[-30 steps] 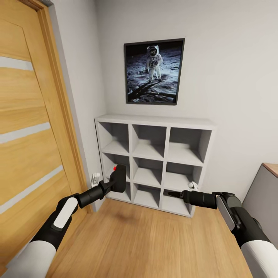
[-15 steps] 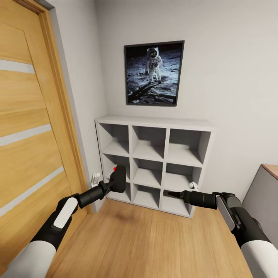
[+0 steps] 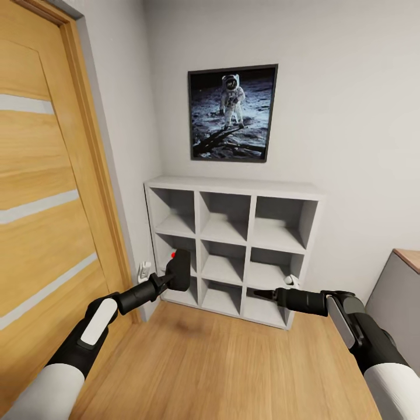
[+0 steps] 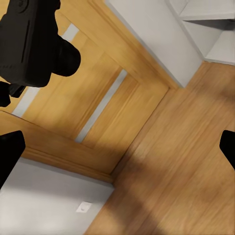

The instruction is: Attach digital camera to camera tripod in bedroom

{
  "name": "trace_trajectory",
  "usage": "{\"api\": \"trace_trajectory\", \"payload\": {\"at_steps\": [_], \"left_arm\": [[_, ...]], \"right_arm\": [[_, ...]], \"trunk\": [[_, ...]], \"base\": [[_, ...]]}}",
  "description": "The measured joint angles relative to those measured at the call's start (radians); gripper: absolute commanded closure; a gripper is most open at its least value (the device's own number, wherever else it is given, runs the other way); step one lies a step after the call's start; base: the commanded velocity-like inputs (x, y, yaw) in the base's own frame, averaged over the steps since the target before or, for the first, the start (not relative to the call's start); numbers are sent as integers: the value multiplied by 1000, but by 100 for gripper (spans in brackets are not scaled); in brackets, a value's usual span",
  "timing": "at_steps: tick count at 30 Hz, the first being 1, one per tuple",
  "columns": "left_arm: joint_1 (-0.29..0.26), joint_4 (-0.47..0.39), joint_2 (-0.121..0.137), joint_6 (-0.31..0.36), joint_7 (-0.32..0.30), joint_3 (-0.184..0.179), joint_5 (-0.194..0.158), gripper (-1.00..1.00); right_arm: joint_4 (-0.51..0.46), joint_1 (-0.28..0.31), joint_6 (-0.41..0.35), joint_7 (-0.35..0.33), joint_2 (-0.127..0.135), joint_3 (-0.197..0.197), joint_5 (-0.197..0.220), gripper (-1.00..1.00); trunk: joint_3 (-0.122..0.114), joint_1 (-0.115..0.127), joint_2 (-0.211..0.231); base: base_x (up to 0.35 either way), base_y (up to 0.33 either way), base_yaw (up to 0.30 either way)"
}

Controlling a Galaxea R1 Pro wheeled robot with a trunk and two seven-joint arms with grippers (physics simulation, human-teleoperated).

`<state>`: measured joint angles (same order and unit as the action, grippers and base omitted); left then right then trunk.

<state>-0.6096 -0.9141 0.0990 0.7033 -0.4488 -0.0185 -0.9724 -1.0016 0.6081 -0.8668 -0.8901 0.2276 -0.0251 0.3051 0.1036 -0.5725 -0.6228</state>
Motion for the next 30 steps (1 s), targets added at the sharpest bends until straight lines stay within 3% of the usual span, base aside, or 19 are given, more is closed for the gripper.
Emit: {"api": "trace_trajectory", "payload": {"at_steps": [20,30], "left_arm": [[0,0,0,0,0,0,0,100],[-1,0,0,-1,0,1,1,100]], "right_arm": [[-42,0,3,-6,8,0,-4,-100],[-39,0,3,-6,12,0,-2,-100]], "trunk": [[-63,77,140],[-93,115,210]], "base": [[0,0,0],[0,0,-202]]}}
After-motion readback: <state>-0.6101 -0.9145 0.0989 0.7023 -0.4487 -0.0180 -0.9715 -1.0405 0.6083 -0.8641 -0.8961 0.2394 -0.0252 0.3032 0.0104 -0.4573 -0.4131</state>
